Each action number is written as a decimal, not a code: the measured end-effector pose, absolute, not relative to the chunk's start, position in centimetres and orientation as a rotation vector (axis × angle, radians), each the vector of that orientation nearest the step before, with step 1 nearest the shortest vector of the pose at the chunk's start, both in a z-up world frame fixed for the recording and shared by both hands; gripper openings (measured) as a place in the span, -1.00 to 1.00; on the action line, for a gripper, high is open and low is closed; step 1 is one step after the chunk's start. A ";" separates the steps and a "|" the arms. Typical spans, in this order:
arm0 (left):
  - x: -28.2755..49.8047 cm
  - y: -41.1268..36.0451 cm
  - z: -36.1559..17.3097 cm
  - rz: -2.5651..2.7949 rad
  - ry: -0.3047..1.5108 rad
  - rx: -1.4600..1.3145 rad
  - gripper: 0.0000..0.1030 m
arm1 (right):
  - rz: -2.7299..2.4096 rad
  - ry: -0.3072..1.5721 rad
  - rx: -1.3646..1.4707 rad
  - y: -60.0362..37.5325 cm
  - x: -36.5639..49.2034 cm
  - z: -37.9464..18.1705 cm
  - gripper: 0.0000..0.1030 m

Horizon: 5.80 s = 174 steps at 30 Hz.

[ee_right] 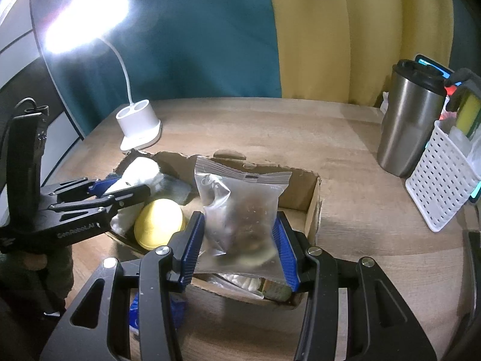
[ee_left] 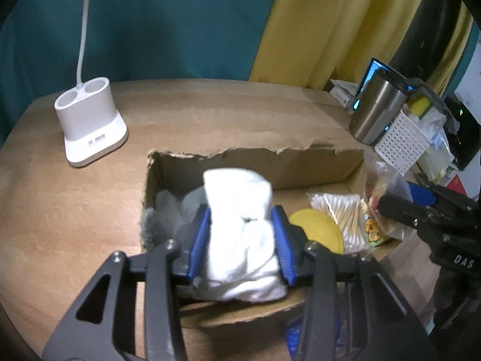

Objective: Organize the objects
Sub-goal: 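Carry the white socks with the left tool while the right tool carries the plastic bag into the box, then open both tools to release the white socks and plastic bag in the box, then withdraw both open tools up and out of the box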

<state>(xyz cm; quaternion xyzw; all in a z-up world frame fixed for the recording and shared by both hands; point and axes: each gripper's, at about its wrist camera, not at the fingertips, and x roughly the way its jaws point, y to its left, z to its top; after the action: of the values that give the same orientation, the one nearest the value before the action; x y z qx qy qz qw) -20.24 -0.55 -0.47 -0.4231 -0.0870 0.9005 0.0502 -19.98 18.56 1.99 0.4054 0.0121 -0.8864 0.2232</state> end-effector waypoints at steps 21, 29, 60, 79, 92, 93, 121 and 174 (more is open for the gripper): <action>-18.2 -3.4 1.9 2.787 -0.303 -1.170 0.24 | -2.415 0.031 1.129 15.4 -21.8 2.1 -0.04; -18.3 -5.0 1.8 2.816 -0.337 -1.160 0.24 | -2.378 0.033 1.170 13.9 -22.9 1.7 -0.04; -15.8 -5.7 2.1 2.838 -0.369 -1.144 0.24 | -2.373 0.046 1.111 13.0 -21.2 3.5 0.55; -16.2 -6.5 0.5 2.834 -0.392 -1.214 0.24 | -2.272 0.062 1.209 10.7 -23.3 -0.2 0.58; -16.3 -6.5 0.3 2.825 -0.396 -1.213 0.24 | -2.295 -0.007 1.198 12.1 -23.1 0.4 0.59; -16.2 -6.4 0.4 2.824 -0.395 -1.211 0.24 | -2.298 -0.012 1.193 12.2 -23.0 0.6 0.59; -16.5 -4.9 0.2 2.818 -0.348 -1.255 0.24 | -2.385 -0.027 1.163 15.5 -22.9 -0.3 0.55; -9.0 -3.5 0.6 2.815 -0.281 -1.153 0.42 | -2.516 0.147 1.138 14.4 -12.2 -0.7 0.56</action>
<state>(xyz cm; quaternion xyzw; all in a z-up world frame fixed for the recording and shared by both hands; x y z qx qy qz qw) -8.97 -3.51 0.64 -0.3772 -0.0919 0.9206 0.0432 -12.24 14.41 -0.65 0.4044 0.0522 -0.8937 0.1870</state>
